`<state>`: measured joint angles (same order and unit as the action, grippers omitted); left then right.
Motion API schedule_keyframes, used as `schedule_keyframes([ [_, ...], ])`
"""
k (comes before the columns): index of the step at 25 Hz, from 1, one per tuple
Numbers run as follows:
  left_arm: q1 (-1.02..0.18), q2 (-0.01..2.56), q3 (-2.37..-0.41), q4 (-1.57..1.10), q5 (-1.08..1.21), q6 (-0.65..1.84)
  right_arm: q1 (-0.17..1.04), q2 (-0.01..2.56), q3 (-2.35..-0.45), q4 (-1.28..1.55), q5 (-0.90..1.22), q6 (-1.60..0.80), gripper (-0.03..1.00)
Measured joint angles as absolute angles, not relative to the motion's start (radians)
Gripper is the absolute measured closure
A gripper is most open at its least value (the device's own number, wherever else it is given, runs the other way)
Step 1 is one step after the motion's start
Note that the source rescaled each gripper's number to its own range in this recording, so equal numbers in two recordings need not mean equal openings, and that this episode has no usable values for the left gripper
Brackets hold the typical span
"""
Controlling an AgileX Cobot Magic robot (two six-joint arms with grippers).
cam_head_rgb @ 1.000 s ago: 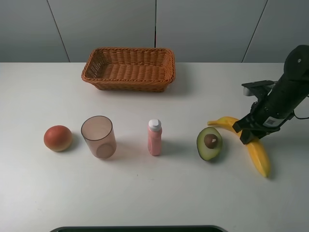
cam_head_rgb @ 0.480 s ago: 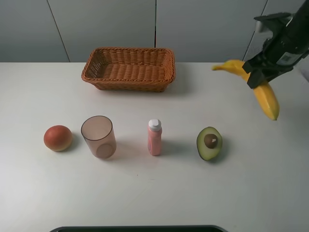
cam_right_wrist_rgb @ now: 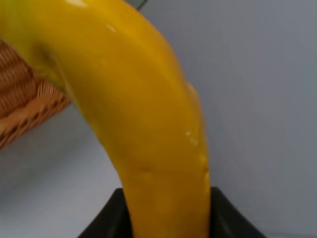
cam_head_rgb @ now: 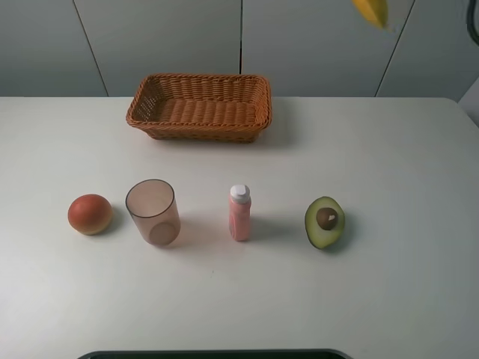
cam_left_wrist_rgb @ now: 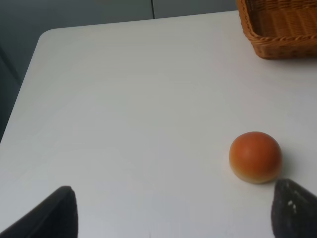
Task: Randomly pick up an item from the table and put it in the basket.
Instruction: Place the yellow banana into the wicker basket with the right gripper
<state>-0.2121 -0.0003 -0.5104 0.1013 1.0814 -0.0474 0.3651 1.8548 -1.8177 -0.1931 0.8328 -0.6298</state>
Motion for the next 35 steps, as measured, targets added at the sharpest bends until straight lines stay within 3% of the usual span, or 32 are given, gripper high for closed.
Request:
schedule_keyframes([
  [9,-0.212,0.000,-0.510,0.101,1.081,-0.047,0.538,2.117,-1.867,-0.257,0.441,-0.644,0.95],
  [19,-0.212,0.000,-0.510,0.101,1.081,-0.047,0.568,2.343,-1.867,-0.157,0.432,-0.648,0.95],
  [32,-0.212,0.000,-0.510,0.101,1.081,-0.047,0.570,2.367,-1.867,-0.138,0.447,-0.648,0.95],
  [33,-0.212,0.000,-0.510,0.101,1.081,-0.047,0.570,2.367,-1.867,-0.138,0.447,-0.648,0.90],
  [35,-0.212,0.000,-0.510,0.101,1.081,-0.045,0.570,2.367,-1.867,-0.136,0.447,-0.648,0.50],
])
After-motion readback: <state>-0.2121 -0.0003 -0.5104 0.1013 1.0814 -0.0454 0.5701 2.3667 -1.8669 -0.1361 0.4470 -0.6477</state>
